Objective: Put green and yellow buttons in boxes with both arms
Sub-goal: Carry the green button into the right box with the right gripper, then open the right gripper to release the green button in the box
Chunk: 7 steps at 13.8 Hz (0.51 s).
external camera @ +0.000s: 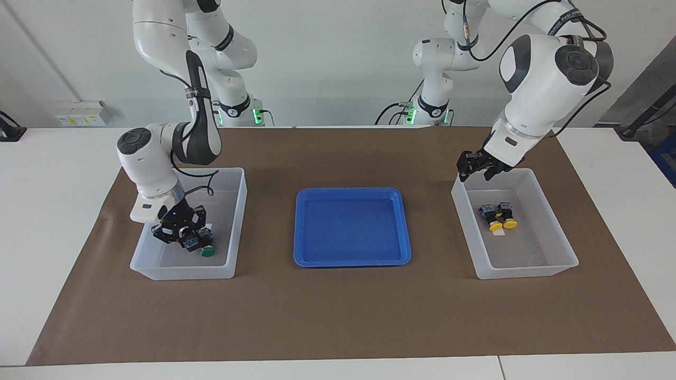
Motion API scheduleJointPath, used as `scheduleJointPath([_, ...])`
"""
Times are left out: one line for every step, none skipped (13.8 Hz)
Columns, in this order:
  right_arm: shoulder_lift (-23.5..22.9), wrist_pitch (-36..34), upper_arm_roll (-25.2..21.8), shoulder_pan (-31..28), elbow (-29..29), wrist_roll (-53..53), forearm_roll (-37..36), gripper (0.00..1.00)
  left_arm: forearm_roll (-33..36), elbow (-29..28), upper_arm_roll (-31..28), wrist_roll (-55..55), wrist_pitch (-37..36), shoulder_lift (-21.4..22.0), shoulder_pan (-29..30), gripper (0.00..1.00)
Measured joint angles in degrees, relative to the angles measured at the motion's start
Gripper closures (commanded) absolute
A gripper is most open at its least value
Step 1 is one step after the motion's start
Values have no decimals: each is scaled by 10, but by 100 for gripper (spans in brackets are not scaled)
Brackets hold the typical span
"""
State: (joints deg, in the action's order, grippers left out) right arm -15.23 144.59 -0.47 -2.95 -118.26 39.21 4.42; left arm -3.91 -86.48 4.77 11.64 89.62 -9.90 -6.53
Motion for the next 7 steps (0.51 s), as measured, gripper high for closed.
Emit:
scheduleJointPath([-1,1,0,0,2,0,0,89,0,7,0,0,-12,-1,0,26])
scheduleJointPath([-2,1,0,-1,6,1,0,64,0,11,-1,0,-21,-1,0,11])
scheduleJointPath([-3,1,0,-2,10,1,0,17,0,15,-2,0,-24,-1,0,0])
scheduleJointPath([-4,1,0,-2,10,1,0,0,0,18,-4,0,-25,0,0,0])
scheduleJointPath([-5,1,0,-3,10,1,0,0,0,23,-7,0,-26,1,2,0])
scheduleJointPath([-6,1,0,-3,10,1,0,0,0,27,-11,0,-26,4,5,0])
scheduleJointPath([-6,1,0,-3,10,1,0,0,0,28,-13,0,-26,9,11,0])
